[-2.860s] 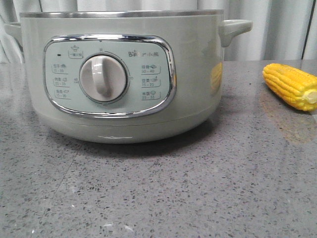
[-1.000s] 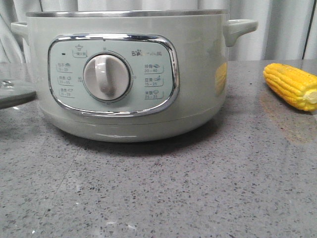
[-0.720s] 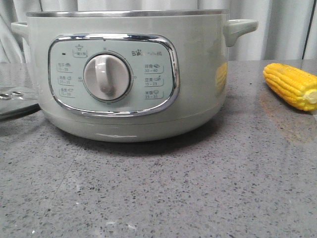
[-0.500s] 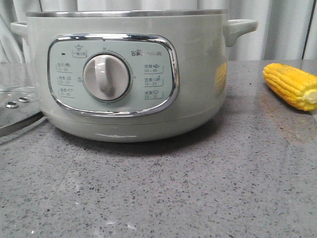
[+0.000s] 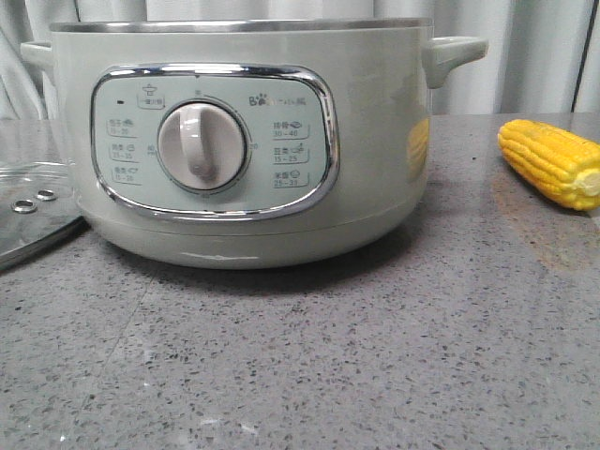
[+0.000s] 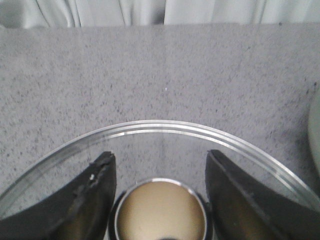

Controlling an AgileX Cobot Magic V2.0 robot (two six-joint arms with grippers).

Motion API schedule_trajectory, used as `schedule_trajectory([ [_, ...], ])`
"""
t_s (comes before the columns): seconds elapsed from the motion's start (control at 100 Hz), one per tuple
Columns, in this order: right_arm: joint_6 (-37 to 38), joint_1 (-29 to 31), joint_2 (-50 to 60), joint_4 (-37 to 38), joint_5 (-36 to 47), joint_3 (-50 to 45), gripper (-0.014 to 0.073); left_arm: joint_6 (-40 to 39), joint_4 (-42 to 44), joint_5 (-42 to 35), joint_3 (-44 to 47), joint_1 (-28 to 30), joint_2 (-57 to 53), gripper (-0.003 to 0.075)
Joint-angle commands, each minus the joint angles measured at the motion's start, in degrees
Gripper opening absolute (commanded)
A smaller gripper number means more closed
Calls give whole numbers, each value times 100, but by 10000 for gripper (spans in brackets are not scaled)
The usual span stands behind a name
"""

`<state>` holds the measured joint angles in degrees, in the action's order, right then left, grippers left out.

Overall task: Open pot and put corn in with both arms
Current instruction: 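Lower the glass lid onto the table beside the pot, release, then grasp the yellow corn cob with the right gripper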

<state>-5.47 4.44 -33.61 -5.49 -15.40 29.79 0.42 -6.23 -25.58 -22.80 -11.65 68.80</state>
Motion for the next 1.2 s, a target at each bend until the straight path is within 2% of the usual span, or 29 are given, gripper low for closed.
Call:
schedule_trajectory([
  [0.0,-49,-194,-342,-24,140,412,240,-42,-13,-476,-208,-51,-327,363],
  [0.09,-49,-480,-823,-28,-258,764,331,-42,-13,-381,-208,-51,-574,363],
  [0.18,-49,-725,-1404,-38,-709,1221,377,-42,123,-341,-208,-51,-848,382],
  [0.29,-37,-832,-2278,-96,-1298,1886,381,-42,132,-341,-208,-51,-1228,412],
  [0.47,438,-832,-3804,-137,-2505,3294,398,-42,132,-317,-219,-51,-1793,412],
  [0.6,450,-832,-4909,-137,-3218,4319,447,-42,132,-318,-219,-51,-2102,412],
  [0.72,490,-832,-5713,-137,-3865,5109,451,-42,132,-318,-219,-51,-2264,411],
  [0.85,490,-832,-6346,-137,-4495,5660,450,-42,132,-318,-219,-51,-2334,412],
  [0.98,505,-832,-6621,-13,-4674,5821,448,-42,132,-318,-219,-51,-2346,411],
  [1.08,547,-832,-6668,2,-4709,5821,390,-42,132,-318,-219,-51,-2346,411],
  [1.15,547,-832,-6668,17,-4738,5821,252,-42,132,-318,-219,-51,-2346,410],
  [1.19,547,-832,-6668,64,-4776,5825,136,-42,132,-318,-219,-51,-2346,410],
])
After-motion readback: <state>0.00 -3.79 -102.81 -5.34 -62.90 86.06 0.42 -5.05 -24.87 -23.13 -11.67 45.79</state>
